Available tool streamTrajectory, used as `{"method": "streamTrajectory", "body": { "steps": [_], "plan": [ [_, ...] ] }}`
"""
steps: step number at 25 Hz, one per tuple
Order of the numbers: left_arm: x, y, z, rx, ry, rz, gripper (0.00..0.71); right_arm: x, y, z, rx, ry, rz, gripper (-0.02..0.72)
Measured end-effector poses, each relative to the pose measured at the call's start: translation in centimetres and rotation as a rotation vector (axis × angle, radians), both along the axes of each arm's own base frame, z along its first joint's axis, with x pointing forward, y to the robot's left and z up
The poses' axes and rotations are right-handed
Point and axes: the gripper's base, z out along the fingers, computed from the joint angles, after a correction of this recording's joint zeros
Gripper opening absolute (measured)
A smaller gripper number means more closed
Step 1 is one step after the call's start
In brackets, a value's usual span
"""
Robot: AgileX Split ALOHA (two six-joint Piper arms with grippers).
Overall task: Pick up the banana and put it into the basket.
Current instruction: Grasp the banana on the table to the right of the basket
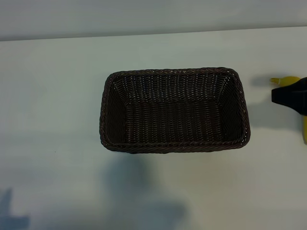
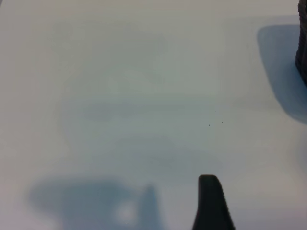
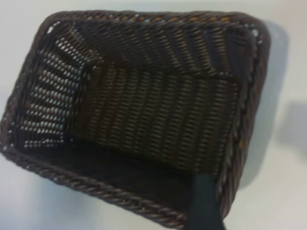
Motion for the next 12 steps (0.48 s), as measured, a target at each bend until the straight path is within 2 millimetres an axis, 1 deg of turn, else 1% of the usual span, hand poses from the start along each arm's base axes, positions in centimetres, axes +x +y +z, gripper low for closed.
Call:
{"method": "streamTrajectory", "body": {
  "steps": [3, 8, 12],
  "plan": [
    [0.0, 0.0, 0.0, 0.0, 0.0, 0.0, 0.495, 1.3, -0.1, 0.2, -0.003, 0.006, 0.003, 0.525],
    [0.0, 0.0, 0.0, 0.0, 0.0, 0.0, 0.495, 4.5, -0.3, 0.5, -0.012, 0.044, 0.034, 0.525],
    [0.0, 0.0, 0.0, 0.0, 0.0, 0.0, 0.495, 6.9, -0.4, -0.3, -0.021, 0.119, 0.073, 0.525]
  ]
}}
